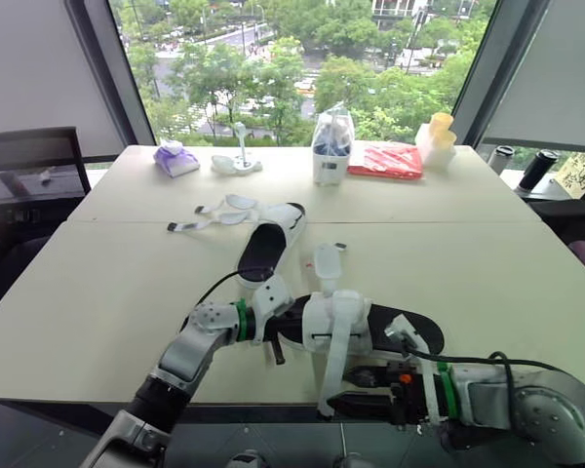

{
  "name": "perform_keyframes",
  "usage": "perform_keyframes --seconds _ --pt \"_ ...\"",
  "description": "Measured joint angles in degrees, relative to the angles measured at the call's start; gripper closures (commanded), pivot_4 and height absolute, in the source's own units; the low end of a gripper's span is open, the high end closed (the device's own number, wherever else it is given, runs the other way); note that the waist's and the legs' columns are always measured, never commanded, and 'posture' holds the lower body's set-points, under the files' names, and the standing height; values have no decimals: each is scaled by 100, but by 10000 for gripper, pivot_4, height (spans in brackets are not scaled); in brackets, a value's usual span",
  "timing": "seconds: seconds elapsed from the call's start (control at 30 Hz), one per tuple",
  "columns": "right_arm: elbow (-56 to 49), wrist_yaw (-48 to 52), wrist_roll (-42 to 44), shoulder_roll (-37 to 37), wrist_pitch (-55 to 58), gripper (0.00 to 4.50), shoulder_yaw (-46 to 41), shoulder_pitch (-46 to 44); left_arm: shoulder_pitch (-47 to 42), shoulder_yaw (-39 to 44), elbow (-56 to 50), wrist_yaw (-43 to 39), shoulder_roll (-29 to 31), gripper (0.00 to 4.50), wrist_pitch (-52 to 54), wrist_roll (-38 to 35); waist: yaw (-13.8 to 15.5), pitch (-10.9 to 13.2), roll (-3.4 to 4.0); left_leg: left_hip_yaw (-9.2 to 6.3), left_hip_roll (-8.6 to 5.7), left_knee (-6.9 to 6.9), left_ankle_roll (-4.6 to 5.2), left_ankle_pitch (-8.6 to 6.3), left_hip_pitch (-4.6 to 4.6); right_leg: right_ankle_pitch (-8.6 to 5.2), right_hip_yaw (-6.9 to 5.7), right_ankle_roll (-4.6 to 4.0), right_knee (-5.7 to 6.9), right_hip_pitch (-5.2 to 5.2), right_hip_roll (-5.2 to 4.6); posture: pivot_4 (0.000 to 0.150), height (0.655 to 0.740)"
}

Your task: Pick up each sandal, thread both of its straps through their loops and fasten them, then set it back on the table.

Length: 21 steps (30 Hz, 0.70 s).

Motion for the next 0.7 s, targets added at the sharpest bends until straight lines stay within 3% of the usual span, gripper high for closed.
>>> perform_keyframes --seconds 0.03,0.13,0.27,0.37,0.5,0.7 --pt "52 0 4 95 20 1695 14 -54 11 5 -17 -1 13 45000 10 0 -4 0 0 -1 0 -1 0 0 0 1 0 -1 0 0 0 1500 7400" --pt "132 5 -5 316 89 10826 55 -181 35 4 -113 -5 58 45000 71 -1 -4 0 1 -2 0 -2 0 0 0 4 0 -5 2 0 0 1500 7400" --pt "288 3 -377 565 72 32882 220 -199 101 20 -188 28 125 45000 95 -6 -6 -1 2 -2 -1 -2 1 -1 0 4 0 -5 2 -1 0 1500 7400" --pt "332 10 -533 655 64 44397 263 -140 158 30 -257 75 158 45000 107 -13 -11 -2 2 -2 0 -2 1 -1 1 3 0 -4 3 -1 0 1500 7400" --pt "327 36 -519 711 147 44397 164 -148 252 68 -354 111 211 45000 133 -20 -12 -6 5 -4 0 -1 1 -1 4 -2 0 4 7 1 1 1500 7400" --pt "354 527 694 97 676 44397 -850 -1060 246 72 -345 87 300 45000 88 -20 -12 -6 7 -3 1 4 1 -1 4 -1 -2 6 7 4 1 1500 7400"
